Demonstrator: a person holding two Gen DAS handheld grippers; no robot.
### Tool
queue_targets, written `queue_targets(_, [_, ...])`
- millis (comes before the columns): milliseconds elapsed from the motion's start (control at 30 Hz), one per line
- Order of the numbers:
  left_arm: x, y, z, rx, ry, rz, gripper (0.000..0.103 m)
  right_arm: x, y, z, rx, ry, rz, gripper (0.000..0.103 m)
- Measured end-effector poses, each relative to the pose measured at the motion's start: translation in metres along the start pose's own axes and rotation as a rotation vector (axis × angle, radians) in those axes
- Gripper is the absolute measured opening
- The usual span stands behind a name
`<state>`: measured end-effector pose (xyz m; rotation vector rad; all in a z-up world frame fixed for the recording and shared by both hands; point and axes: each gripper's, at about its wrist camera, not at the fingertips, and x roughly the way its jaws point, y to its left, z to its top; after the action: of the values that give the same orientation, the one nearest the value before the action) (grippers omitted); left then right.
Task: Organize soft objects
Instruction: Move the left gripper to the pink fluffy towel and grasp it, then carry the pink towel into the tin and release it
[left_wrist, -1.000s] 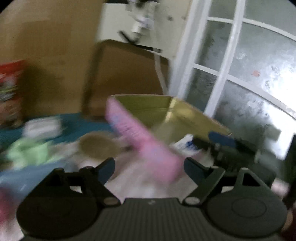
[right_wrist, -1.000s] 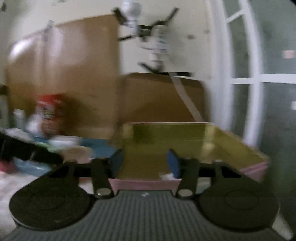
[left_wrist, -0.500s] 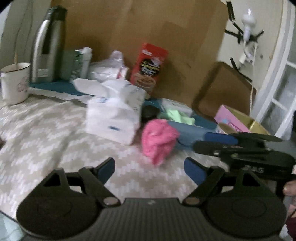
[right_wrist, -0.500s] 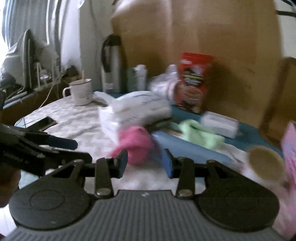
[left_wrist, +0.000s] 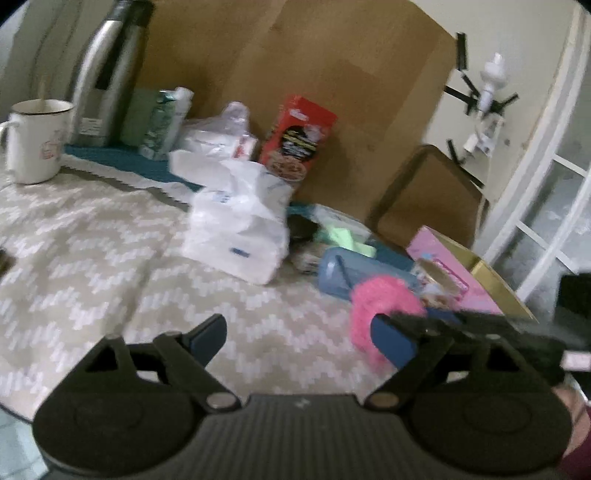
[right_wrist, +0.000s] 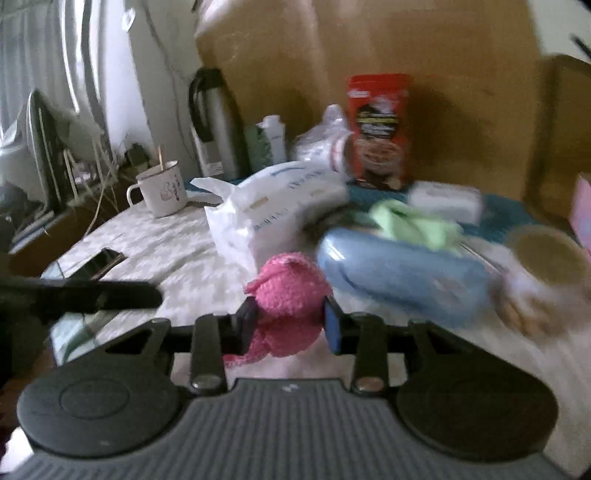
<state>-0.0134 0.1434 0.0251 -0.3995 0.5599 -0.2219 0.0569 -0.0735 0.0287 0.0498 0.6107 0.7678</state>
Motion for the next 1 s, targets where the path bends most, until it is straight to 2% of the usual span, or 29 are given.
queue_targets(100, [0.015, -0.021, -0.001, 0.043, 0.043, -0.036, 0.088, -0.041, -0.018, -0.024, 0.069, -0.015, -0.011, 0.042])
queue_targets(167, [0.027, -0.036, -0.003, 0.074, 0.076, -0.067, 0.089, -0.061, -0.032, -0.040, 0.117, -0.017, -0.051, 0.047])
queue_targets(233, [0.039, -0.054, -0.004, 0.093, 0.112, -0.109, 0.093, -0.075, -0.043, -0.054, 0.145, -0.023, -0.103, 0.062])
queue_targets(267, [0.044, -0.061, -0.004, 0.100, 0.130, -0.129, 0.096, -0.078, -0.049, -0.059, 0.159, -0.027, -0.131, 0.073])
queue_targets(400, [0.061, -0.091, -0.008, 0.129, 0.195, -0.196, 0.100, -0.093, -0.058, -0.073, 0.215, -0.073, -0.197, 0.080])
queue_targets(567, [0.079, -0.123, -0.013, 0.213, 0.239, -0.188, 0.100, -0.093, -0.049, -0.086, 0.145, -0.070, -0.173, 0.080])
queue_targets(633, [0.090, -0.130, -0.016, 0.224, 0.271, -0.177, 0.097, -0.089, -0.044, -0.088, 0.110, -0.062, -0.155, 0.080])
queue_targets(667, [0.096, -0.134, -0.019, 0.227, 0.297, -0.182, 0.083, -0.085, -0.042, -0.088, 0.094, -0.057, -0.146, 0.079])
queue_targets(700, [0.103, -0.138, -0.022, 0.230, 0.331, -0.189, 0.065, -0.079, -0.041, -0.086, 0.079, -0.051, -0.137, 0.058])
queue_targets(733, [0.108, -0.143, -0.024, 0.236, 0.352, -0.184, 0.061, -0.073, -0.040, -0.085, 0.066, -0.043, -0.126, 0.049])
queue_targets(800, [0.110, -0.155, -0.021, 0.273, 0.329, -0.161, 0.061, -0.060, -0.038, -0.085, 0.037, -0.022, -0.115, 0.048])
queue_targets(833, [0.110, -0.165, -0.017, 0.294, 0.316, -0.171, 0.061, -0.060, -0.035, -0.084, 0.009, -0.037, -0.151, 0.048])
queue_targets(933, [0.116, -0.197, 0.001, 0.334, 0.287, -0.235, 0.062, -0.077, -0.042, -0.081, -0.017, -0.123, -0.212, 0.048])
queue_targets(1000, [0.125, -0.227, 0.010, 0.373, 0.257, -0.289, 0.067, -0.094, -0.058, -0.076, -0.002, -0.187, -0.263, 0.048])
